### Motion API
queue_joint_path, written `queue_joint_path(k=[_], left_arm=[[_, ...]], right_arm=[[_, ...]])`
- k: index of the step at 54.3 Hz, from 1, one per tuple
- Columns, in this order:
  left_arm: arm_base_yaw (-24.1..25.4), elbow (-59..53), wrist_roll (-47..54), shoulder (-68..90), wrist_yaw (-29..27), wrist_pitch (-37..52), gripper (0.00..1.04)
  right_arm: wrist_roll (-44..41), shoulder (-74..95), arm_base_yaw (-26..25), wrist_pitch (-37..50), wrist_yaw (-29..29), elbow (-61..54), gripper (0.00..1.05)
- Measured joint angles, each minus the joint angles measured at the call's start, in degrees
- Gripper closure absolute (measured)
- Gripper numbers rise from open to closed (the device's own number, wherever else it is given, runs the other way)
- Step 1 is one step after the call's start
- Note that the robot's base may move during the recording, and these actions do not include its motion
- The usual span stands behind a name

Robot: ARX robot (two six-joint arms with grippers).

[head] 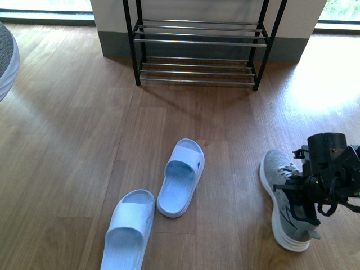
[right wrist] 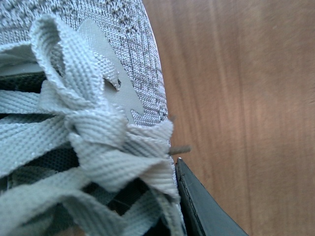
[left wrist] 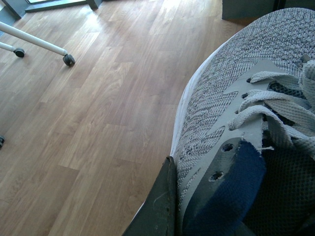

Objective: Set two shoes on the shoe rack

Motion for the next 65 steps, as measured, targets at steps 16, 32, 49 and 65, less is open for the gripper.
queue_joint_path(k=[16, 32, 49, 65], left_arm=[[0.00, 0.00, 0.00, 0.00, 0.02, 0.00, 1.03], [0.00, 0.00, 0.00, 0.00, 0.00, 0.00, 1.03], [0.00, 0.00, 0.00, 0.00, 0.00, 0.00, 1.03], [0.00, 0.00, 0.00, 0.00, -0.02, 0.00, 1.03]], right_arm=[[-30.49, -23.91, -0.33, 26.16, -6.21, -26.71, 1.03], [-32.54, -65.13, -3.43, 18.32, -13.07, -47.76, 1.03], [-31.06, -87.27, -3.80, 10.84, -15.82, -54.16, 1.03], [-30.60, -87.14, -3.82, 10.73, -15.85, -54.51, 1.03]])
